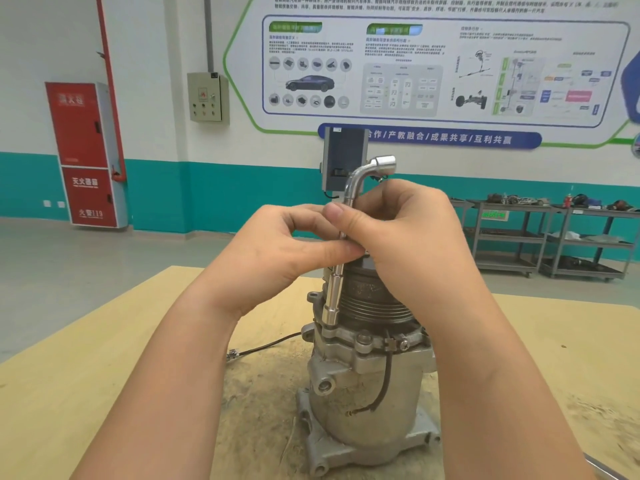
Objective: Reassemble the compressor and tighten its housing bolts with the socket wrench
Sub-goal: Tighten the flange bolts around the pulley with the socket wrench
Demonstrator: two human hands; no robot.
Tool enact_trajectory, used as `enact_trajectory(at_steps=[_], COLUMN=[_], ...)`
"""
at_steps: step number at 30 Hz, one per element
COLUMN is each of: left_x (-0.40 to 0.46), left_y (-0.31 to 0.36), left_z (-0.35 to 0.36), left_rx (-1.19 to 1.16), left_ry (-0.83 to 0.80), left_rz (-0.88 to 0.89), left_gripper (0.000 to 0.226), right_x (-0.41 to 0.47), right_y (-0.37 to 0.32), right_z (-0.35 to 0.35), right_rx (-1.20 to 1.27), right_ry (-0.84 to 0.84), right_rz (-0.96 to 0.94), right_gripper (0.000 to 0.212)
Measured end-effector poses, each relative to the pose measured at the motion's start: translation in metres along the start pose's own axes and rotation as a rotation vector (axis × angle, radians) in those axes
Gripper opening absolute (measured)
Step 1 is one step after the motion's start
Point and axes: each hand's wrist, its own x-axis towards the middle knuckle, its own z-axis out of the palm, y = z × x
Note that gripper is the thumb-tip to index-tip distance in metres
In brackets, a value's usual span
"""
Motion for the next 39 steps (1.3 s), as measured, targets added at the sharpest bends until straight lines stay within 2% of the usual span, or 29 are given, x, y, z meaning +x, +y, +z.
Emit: enact_trajectory(at_steps=[2, 4, 6, 9, 12, 15, 17, 23, 25, 28, 33, 39], left_x=[0.001, 0.002, 0.002, 0.000, -0.001, 0.000, 0.001, 0.000, 0.000, 0.000, 0.001, 0.001], left_y=[-0.004, -0.007, -0.008, -0.009, -0.009, -0.009, -0.010, -0.011, -0.011, -0.012, -0.013, -0.011], left_z=[0.000, -0.002, -0.006, -0.006, -0.002, 0.002, 0.000, -0.002, -0.001, -0.002, -0.006, -0.004], left_rx=[-0.019, -0.044, -0.081, -0.126, -0.131, -0.138, -0.160, -0.180, -0.193, -0.192, -0.177, -0.184], left_ry=[0.022, 0.012, -0.027, -0.122, -0.108, -0.090, -0.103, -0.139, -0.137, -0.131, -0.142, -0.132], left_rz=[0.011, -0.004, -0.026, -0.020, 0.004, 0.016, -0.003, -0.028, -0.028, -0.029, -0.015, -0.032], left_gripper=[0.032, 0.029, 0.027, 0.023, 0.021, 0.023, 0.026, 0.018, 0.016, 0.020, 0.021, 0.021], right_x=[0.000, -0.002, -0.002, -0.002, -0.003, -0.002, -0.003, -0.002, -0.003, -0.004, -0.003, -0.004], right_y=[0.000, -0.001, -0.001, -0.001, -0.003, -0.005, -0.005, -0.004, -0.004, -0.005, -0.003, -0.005], right_z=[-0.001, -0.004, -0.006, -0.004, 0.003, 0.003, 0.000, 0.001, 0.001, -0.002, -0.001, -0.002], right_rx=[-0.021, -0.014, -0.003, 0.024, 0.028, -0.041, -0.047, 0.001, -0.032, -0.046, 0.017, 0.056], right_ry=[-0.025, -0.114, -0.150, -0.070, -0.012, -0.092, -0.136, -0.034, -0.113, -0.201, -0.084, -0.135], right_rz=[-0.003, -0.013, -0.013, 0.005, 0.006, -0.011, -0.007, 0.012, 0.003, -0.005, -0.001, -0.025], right_gripper=[0.021, 0.006, 0.012, 0.014, 0.019, 0.009, 0.015, 0.017, 0.013, 0.017, 0.018, 0.014])
